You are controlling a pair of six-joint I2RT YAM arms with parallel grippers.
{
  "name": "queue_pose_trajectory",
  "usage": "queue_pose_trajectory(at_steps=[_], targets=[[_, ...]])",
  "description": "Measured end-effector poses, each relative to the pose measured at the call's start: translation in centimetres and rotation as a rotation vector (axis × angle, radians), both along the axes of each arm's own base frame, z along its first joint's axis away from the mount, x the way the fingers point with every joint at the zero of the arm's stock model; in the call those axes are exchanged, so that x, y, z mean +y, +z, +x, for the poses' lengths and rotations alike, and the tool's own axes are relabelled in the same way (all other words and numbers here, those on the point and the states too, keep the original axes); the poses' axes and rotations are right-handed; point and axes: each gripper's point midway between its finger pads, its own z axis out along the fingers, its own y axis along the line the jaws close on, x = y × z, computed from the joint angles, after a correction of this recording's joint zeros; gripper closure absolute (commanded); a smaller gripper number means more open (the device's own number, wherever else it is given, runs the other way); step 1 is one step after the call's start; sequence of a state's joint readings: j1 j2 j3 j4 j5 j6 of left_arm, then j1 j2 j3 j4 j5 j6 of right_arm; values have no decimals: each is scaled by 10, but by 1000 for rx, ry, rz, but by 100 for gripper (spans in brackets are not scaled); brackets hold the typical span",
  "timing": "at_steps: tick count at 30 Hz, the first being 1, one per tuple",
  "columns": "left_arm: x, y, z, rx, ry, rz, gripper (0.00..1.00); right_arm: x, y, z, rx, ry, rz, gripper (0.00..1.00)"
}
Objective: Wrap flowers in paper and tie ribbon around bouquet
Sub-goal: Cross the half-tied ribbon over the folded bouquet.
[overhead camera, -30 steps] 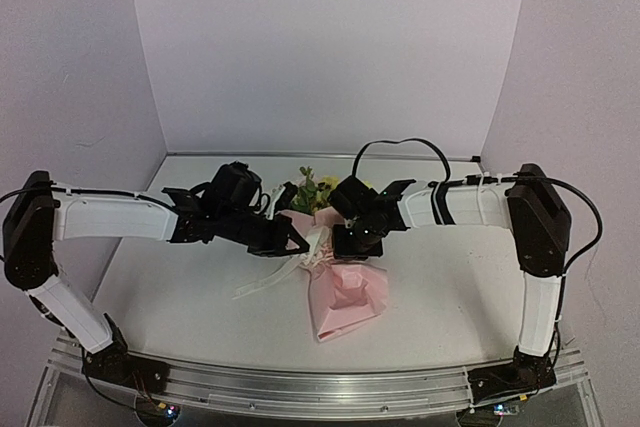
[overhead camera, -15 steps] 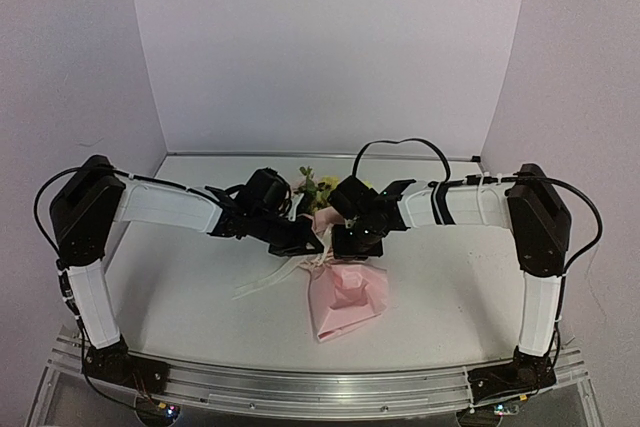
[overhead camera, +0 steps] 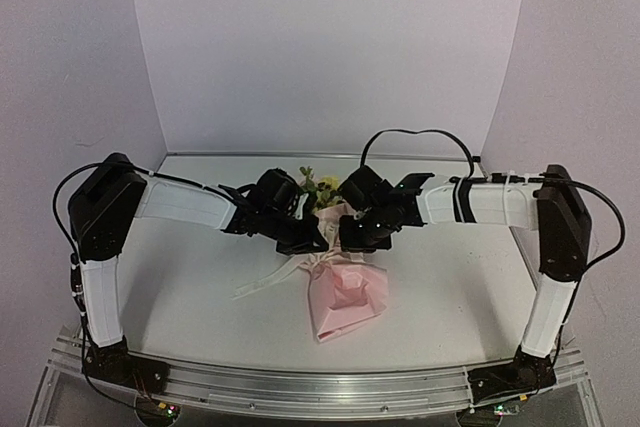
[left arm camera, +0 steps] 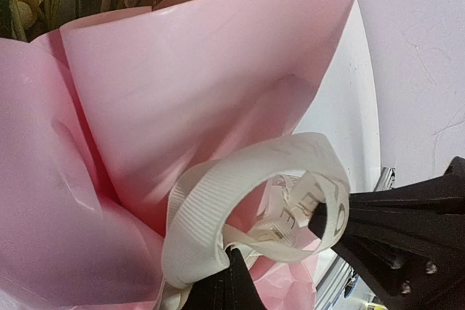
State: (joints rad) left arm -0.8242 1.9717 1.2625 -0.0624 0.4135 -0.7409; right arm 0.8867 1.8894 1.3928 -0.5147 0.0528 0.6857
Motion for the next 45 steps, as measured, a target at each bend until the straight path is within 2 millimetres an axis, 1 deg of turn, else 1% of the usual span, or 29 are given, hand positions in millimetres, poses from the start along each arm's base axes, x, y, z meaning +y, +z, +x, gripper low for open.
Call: queue_pose_trajectory(at_steps=[4,8,18,28,37,43,45], targets=[[0,0,1,2,11,2,100,1,16,0,-26,19,24,97],[1,0,2,6,22,3,100,4,20,-6,-20,66,43,97],[1,-4,4,9,32,10,100,11,-3,-40,97,224,86,97],[1,-4,4,10,35,10,100,26,-3,-59,127,324,120,96],[2,-5,5,3,37,15,100,28,-10,-63,140,344,105,96],[2,-5,5,-4,38,19,100,22,-17,-65,140,344,59,95],[1,-5,5,-7,39,21,100,21,-20,-65,135,342,39,93]])
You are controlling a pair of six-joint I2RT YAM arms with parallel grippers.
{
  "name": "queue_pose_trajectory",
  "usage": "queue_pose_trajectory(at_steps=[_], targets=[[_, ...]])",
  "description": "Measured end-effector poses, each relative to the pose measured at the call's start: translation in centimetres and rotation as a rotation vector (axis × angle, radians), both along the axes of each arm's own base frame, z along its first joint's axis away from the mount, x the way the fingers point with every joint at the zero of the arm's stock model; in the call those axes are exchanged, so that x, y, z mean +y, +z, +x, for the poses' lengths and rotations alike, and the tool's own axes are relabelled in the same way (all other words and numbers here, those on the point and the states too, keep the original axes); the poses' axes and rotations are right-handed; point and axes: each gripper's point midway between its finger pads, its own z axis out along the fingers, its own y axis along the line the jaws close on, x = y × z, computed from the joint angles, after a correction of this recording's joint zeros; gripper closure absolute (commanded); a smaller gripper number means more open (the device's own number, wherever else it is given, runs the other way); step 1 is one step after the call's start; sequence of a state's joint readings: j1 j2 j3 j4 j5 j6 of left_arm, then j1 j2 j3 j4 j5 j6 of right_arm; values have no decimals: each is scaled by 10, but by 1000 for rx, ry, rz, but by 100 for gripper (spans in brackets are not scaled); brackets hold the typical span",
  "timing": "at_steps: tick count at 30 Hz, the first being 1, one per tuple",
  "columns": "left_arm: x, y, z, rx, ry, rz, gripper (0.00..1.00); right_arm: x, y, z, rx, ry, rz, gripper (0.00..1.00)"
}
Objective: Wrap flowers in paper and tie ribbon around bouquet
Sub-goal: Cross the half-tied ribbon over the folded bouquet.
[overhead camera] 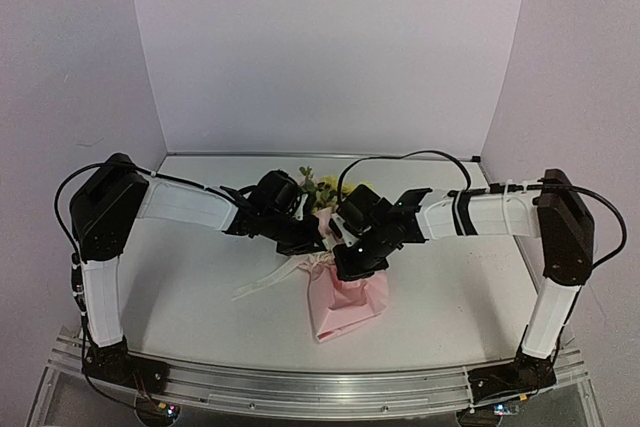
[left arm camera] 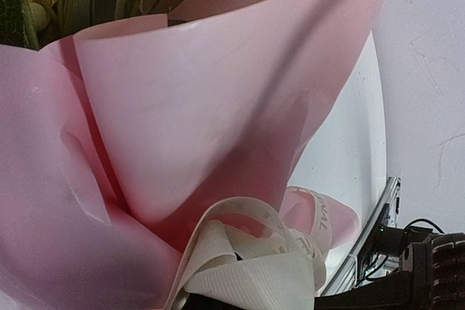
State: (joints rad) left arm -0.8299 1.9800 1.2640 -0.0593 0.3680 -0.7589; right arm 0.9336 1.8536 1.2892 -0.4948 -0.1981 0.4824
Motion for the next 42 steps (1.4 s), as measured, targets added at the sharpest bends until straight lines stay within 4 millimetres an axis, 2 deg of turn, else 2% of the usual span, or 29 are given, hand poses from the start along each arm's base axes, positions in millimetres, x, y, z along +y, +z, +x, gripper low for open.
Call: queue_pose_trajectory(at_steps=[5,14,21,24,28,32,36,42], targets=[[-1,-1,-1,-9,3,5,100,-5,-6,5,-29,-24,-43,89],[-2,-5,-2,-39,13,10,100,-14,-2,18,-86,-90,-83,86],[-3,-5,-2,-46,16,11,100,-15,-2,20,-89,-110,-87,75],[-3,-5,-2,-47,16,11,100,-16,0,20,-90,-110,-86,66],[-3,-5,-2,-47,17,12,100,-15,13,21,-107,-107,-72,55],[-3,-5,-1,-50,20,14,100,-12,38,26,-146,-104,-32,48],[-3,-5,-1,-51,20,16,100,-10,56,32,-175,-106,-2,45],[-3,-6,-1,-53,20,17,100,-22,61,45,-182,-142,0,45]])
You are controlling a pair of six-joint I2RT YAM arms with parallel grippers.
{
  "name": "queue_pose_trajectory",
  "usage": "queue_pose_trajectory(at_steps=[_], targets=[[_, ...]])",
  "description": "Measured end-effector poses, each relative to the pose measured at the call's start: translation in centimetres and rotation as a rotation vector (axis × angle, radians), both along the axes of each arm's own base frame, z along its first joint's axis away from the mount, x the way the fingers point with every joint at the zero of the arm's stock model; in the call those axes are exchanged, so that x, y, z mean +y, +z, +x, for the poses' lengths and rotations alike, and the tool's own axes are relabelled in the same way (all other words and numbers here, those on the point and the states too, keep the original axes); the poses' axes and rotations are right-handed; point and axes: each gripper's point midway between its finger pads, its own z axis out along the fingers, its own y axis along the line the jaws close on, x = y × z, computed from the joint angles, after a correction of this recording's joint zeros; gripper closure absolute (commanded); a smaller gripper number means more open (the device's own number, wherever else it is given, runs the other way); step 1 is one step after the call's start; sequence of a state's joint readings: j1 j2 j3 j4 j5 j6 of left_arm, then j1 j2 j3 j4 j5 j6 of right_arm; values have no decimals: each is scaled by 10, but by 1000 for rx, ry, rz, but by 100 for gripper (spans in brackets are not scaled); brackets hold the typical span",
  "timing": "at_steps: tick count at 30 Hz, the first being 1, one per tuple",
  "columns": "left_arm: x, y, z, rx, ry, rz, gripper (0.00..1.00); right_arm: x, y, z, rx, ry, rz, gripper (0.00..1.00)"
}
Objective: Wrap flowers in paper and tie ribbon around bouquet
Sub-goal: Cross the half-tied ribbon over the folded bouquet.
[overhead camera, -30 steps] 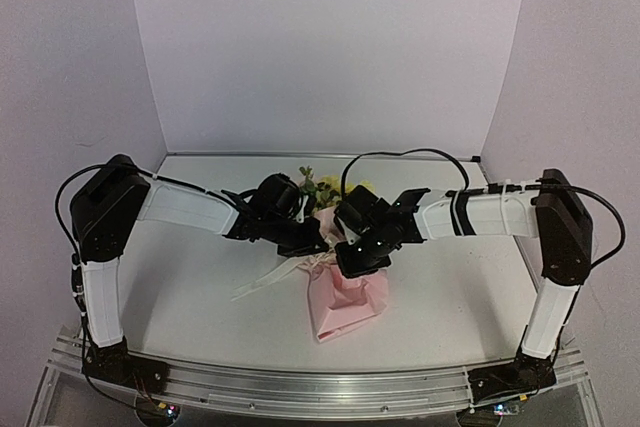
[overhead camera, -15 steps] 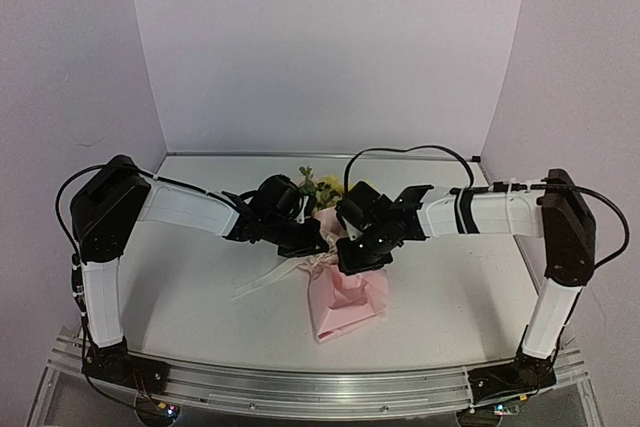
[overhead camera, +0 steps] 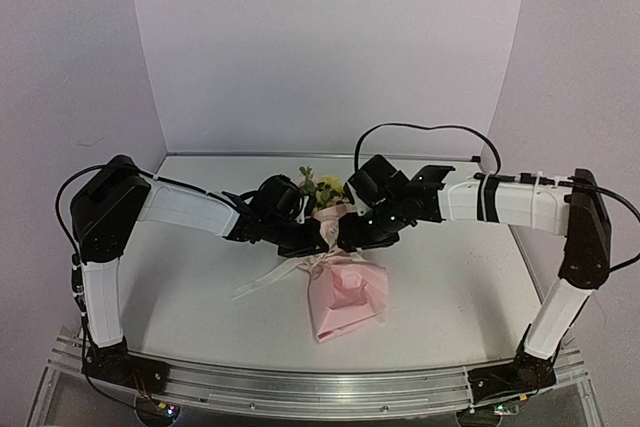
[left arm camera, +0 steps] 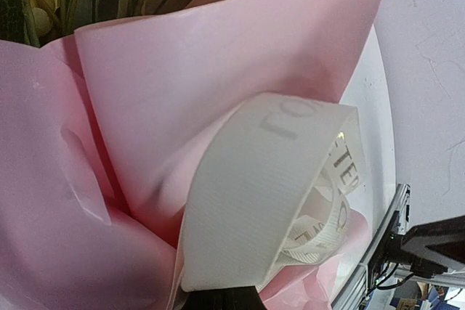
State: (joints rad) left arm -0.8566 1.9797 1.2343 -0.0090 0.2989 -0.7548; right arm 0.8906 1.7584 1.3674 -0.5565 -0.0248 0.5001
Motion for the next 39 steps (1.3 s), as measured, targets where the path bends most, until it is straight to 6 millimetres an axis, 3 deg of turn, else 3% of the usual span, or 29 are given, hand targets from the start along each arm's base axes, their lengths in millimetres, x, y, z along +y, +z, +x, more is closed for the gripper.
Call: queue_pose_trajectory(at_steps=[7,10,13,16,19,23,29,39], targets=[[0,0,0,-4,-4,2,100,-34,10,35,-22,-109,11,47],[0,0,0,-5,-4,2,100,-52,10,56,-24,-168,25,54],[0,0,0,-5,-4,2,100,-57,0,72,10,-177,45,61],[0,0,0,-4,-6,6,100,-52,-24,88,64,-150,67,62],[1,0,0,-11,-9,9,100,-42,-53,83,137,-85,72,62],[1,0,1,-16,-9,12,100,-27,-72,71,206,15,104,57],[1,-1,0,-15,-9,15,100,-3,-63,66,225,130,237,53],[2,-2,1,-15,-5,22,100,9,-45,64,257,218,411,49]])
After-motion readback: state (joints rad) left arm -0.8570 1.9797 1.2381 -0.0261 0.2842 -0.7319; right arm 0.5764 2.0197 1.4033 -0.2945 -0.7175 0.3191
